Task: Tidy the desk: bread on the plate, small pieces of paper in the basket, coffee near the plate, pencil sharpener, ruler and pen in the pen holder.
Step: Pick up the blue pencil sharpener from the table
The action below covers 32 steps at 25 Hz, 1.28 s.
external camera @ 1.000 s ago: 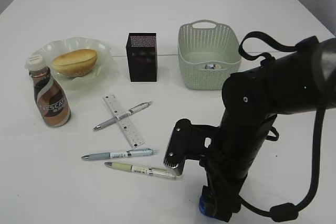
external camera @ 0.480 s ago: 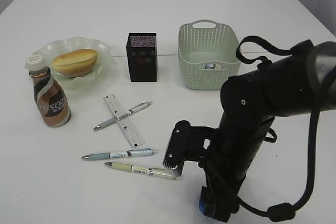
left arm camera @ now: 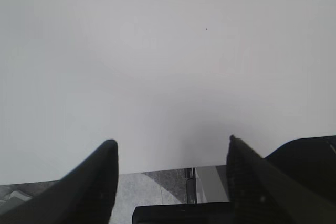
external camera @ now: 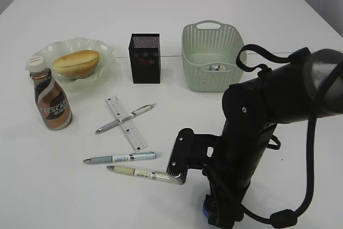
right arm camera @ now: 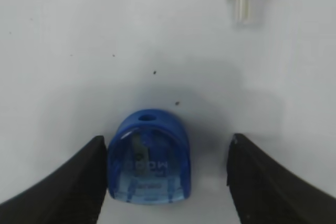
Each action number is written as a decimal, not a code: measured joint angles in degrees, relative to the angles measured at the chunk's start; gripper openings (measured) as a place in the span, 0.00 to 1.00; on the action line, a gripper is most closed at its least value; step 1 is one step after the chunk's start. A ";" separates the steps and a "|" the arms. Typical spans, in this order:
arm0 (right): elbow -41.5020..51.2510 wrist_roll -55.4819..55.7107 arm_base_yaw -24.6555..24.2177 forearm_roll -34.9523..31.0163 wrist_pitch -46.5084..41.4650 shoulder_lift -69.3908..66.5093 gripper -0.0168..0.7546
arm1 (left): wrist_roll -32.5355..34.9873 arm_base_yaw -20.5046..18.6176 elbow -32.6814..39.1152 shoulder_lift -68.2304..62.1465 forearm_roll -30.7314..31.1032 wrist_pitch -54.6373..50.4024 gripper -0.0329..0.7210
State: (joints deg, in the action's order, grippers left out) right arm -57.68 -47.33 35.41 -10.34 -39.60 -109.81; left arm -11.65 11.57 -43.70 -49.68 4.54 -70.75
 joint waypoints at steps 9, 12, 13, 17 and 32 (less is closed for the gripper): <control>0.00 -0.04 0.00 0.00 1.05 -0.02 0.54 | 0.00 0.00 0.00 0.00 0.00 0.00 0.68; 0.00 -0.04 0.00 -0.04 1.05 -0.02 0.43 | 0.00 0.00 0.00 0.00 0.00 0.00 0.68; 0.00 -0.04 0.00 -0.42 0.81 -0.02 0.42 | 0.00 0.00 0.00 0.00 0.00 0.00 0.68; -0.12 2.51 0.00 -2.37 -1.07 -0.02 0.42 | 0.00 0.00 0.00 0.00 -0.36 0.00 0.68; -12.24 30.44 0.00 -2.40 -17.88 -0.12 0.42 | 0.00 0.00 0.00 0.00 -3.12 0.00 0.68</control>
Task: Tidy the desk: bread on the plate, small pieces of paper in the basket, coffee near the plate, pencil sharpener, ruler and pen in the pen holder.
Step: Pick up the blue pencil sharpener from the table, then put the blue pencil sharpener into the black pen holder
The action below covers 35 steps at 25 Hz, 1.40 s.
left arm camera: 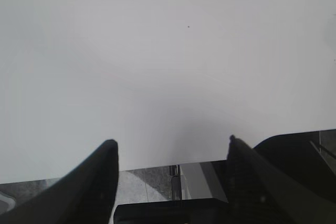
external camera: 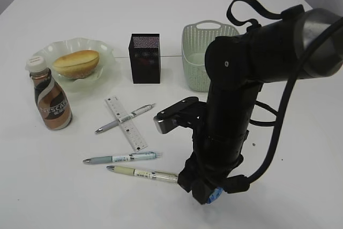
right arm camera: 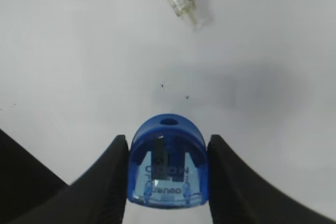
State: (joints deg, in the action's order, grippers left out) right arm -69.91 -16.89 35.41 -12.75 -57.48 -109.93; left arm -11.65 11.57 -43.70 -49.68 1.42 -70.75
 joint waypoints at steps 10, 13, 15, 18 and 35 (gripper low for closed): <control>4.49 2.16 0.00 1.39 30.49 4.61 0.42 | 0.00 0.00 0.00 0.00 -0.27 0.00 0.68; 11.36 2.16 -0.24 1.49 45.75 8.80 0.42 | 0.00 0.00 0.00 0.00 -0.55 0.00 0.68; 15.88 2.21 -0.49 1.49 55.70 10.53 0.42 | 0.00 0.00 0.00 0.00 -0.79 0.00 0.68; 19.23 1.18 -0.63 1.49 67.90 11.17 0.42 | 0.00 0.00 0.00 0.00 -0.91 0.00 0.68; 5.92 1.33 -10.14 1.68 86.56 0.54 0.42 | 0.00 0.00 0.00 0.00 -1.42 2.21 0.67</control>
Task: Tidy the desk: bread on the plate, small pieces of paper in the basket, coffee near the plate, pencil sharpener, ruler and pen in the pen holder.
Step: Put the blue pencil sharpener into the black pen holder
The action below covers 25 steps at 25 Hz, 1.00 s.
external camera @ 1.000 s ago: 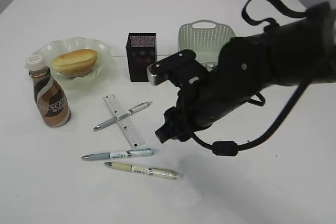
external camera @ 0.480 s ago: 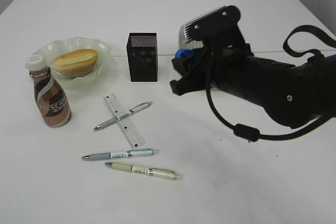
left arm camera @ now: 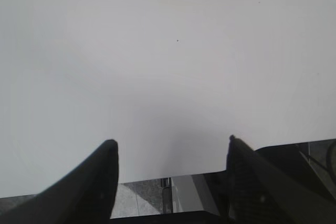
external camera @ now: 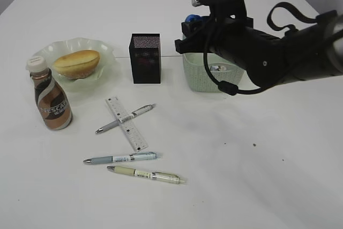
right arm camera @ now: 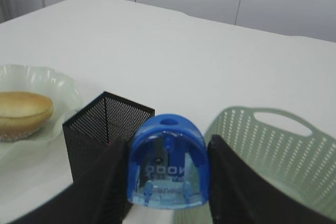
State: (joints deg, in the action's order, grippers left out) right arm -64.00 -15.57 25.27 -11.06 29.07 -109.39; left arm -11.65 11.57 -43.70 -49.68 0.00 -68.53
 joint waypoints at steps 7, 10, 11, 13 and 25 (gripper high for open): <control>-13.95 9.17 0.00 6.85 0.00 -10.22 0.42 | 0.00 0.00 0.00 0.00 0.00 0.74 0.67; -20.44 13.04 0.00 10.49 0.00 -15.56 0.42 | 0.00 0.00 0.00 0.00 0.00 0.74 0.67; -22.76 13.88 0.00 11.42 -0.12 -17.37 0.42 | 0.00 0.00 0.00 0.00 0.00 0.74 0.67; -26.58 14.90 0.00 12.63 -1.10 -20.53 0.42 | 0.00 0.00 0.00 0.00 0.00 0.74 0.67; -38.41 16.10 0.00 13.70 -3.91 -28.98 0.42 | 0.00 0.00 0.00 0.00 0.00 0.74 0.66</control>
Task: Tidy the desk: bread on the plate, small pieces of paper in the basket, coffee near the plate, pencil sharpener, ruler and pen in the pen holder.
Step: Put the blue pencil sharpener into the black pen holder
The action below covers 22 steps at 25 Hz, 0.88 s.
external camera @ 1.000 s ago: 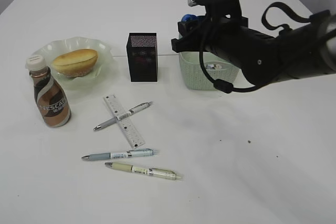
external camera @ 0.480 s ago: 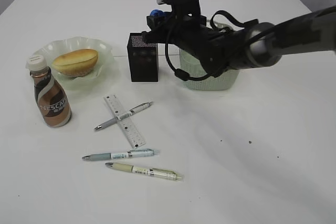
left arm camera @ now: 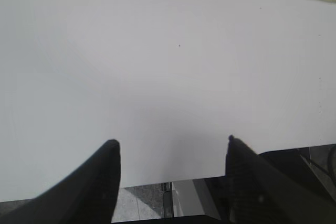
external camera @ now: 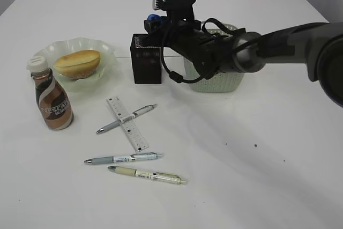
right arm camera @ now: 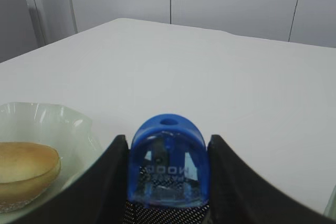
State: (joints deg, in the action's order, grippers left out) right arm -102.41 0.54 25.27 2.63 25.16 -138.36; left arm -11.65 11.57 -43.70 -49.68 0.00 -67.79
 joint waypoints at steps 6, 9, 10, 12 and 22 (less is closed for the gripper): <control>-1.81 0.78 0.00 0.98 -0.11 -1.41 0.42 | 0.00 0.00 0.00 0.00 0.00 0.00 0.65; -2.17 0.90 0.00 1.12 -0.11 -2.27 0.42 | 0.00 0.00 0.00 0.00 0.00 0.00 0.65; -2.17 0.90 0.00 1.20 -0.21 -2.50 0.42 | 0.00 0.00 0.00 0.00 0.00 0.00 0.65; -2.17 0.90 0.00 2.28 -0.44 -2.51 0.42 | 0.00 0.00 0.00 0.00 0.00 0.00 0.65; -2.51 5.63 0.00 8.11 -0.57 -2.51 0.44 | 0.00 0.00 0.00 0.00 0.00 0.00 0.65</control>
State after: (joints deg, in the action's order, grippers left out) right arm -104.91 6.17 25.27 10.74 24.59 -140.88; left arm -11.65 11.57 -43.70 -49.68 0.00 -67.79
